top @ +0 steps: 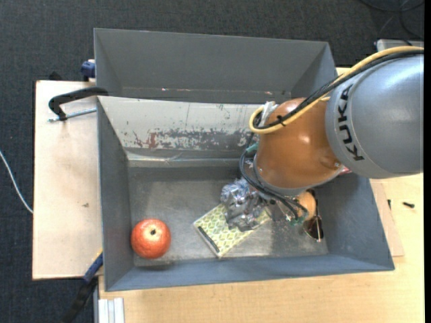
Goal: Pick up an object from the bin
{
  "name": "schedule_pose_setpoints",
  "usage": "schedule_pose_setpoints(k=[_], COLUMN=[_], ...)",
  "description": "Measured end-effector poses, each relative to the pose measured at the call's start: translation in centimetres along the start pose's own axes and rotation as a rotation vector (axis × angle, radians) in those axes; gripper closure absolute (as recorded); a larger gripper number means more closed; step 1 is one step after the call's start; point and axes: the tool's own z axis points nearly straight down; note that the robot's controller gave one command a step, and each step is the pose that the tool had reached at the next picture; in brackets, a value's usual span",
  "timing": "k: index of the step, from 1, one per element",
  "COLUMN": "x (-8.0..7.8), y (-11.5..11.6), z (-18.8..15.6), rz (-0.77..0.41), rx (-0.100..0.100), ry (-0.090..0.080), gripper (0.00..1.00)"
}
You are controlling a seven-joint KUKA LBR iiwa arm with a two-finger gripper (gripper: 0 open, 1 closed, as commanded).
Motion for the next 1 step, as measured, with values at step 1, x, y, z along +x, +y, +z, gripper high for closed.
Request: schedule_pose_setpoints(k=[1], x=[0.08], y=[0.06], z=[-0.59], rz=[-0.001], rx=[-0.002], ry=[0.006], gripper=[1.0])
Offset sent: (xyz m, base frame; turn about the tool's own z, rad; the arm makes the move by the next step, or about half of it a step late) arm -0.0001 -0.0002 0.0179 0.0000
